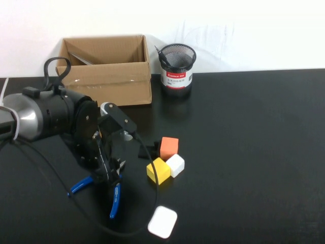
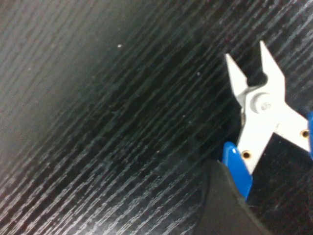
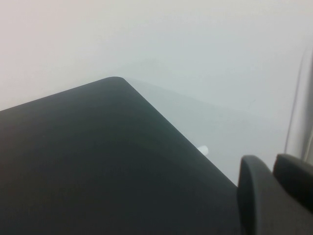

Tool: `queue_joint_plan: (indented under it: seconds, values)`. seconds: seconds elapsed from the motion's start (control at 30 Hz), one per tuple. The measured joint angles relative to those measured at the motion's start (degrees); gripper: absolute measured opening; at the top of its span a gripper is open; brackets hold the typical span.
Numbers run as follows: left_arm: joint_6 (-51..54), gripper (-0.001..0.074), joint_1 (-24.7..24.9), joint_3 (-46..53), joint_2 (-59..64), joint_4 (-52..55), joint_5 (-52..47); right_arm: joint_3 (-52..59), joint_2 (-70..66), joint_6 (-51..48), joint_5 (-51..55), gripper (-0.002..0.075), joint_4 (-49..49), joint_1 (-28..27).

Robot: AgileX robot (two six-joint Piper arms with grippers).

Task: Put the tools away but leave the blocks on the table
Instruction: Pick up the pliers from the table

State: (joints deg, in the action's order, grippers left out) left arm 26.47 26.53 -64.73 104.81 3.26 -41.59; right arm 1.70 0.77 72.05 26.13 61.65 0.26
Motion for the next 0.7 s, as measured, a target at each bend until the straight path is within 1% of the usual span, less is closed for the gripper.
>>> queue_joint_plan:
  seconds: [0.2,0.3,0.5,0.7]
  values:
    - [-6.0,0.0329,-0.3,0.0,0.0,6.0,0.1,0.0,0.0,0.0,0.0,0.0024,0.0,0.0]
    - [-8.1,0.0329,-1.4,0.0,0.0,6.4,0.6,0.0,0.0,0.0,0.0,0.0024,0.0,0.0]
    - [-7.8,0.0342,-2.7,0.0,1.2,2.1,0.7,0.0,0.0,0.0,0.0,0.0024,0.0,0.0]
    - [-2.6,0.0358,-2.8,-1.0,5.0,-4.1,0.5,0.0,0.0,0.0,0.0,0.0024,0.0,0.0]
